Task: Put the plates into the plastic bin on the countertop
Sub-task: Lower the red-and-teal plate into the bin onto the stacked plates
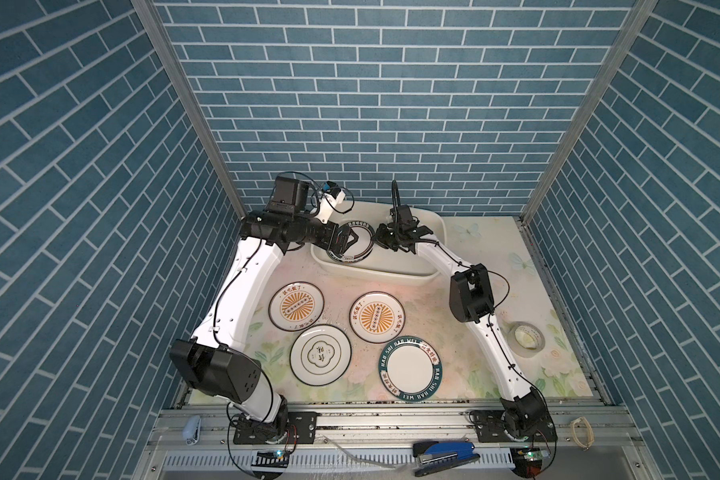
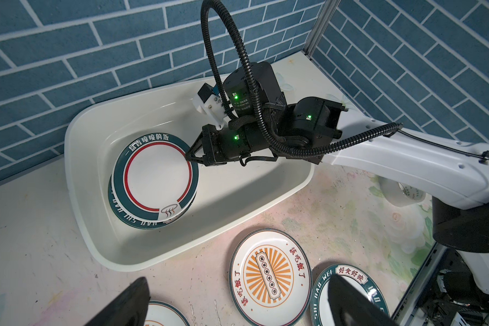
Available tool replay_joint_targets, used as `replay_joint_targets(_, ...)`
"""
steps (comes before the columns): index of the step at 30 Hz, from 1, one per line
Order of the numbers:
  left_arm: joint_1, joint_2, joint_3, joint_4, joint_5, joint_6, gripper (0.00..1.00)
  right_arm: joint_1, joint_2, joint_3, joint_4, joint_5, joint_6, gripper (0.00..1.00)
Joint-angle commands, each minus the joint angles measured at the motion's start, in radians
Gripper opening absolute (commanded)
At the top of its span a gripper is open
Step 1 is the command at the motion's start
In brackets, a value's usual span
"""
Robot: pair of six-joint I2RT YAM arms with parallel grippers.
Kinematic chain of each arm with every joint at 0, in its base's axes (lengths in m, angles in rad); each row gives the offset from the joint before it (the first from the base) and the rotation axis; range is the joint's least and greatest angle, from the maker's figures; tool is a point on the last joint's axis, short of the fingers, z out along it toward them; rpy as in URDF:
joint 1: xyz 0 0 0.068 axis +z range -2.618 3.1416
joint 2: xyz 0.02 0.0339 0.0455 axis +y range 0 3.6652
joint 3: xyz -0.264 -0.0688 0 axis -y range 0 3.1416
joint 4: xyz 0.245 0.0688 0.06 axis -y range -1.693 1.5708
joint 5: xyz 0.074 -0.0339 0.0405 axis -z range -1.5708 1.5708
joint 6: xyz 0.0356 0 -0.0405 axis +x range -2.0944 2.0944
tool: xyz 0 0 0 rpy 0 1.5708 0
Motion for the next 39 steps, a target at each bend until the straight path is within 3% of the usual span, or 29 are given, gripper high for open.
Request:
replay_joint_targets(1, -0.001, -0.012, 0.018, 0.000, 0.012, -0.007, 1.00, 0.003, 0.019, 0.040, 0.012, -0.003, 0.015, 0.05)
replay_joint_targets(39, 0.000, -0.017, 0.004, -0.001, 0.018, -0.003, 1.00, -0.002, -0.014, -0.014, -0.043, 0.005, -0.026, 0.19)
